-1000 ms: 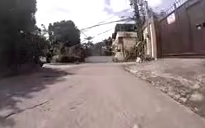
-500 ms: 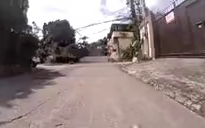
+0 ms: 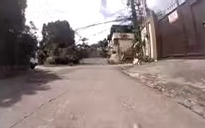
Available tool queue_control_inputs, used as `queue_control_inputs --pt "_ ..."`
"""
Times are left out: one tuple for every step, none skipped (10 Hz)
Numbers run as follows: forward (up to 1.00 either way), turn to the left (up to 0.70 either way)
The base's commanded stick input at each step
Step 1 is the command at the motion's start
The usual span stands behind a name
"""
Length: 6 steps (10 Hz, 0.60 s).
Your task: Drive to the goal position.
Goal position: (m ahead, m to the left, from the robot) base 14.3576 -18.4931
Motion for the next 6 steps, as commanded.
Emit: queue_control_inputs --pt "0.7 0.0" --pt "0.7 0.0" --pt "0.7 0.0" --pt "0.7 0.0" --pt "0.7 0.0" --pt "0.7 0.0"
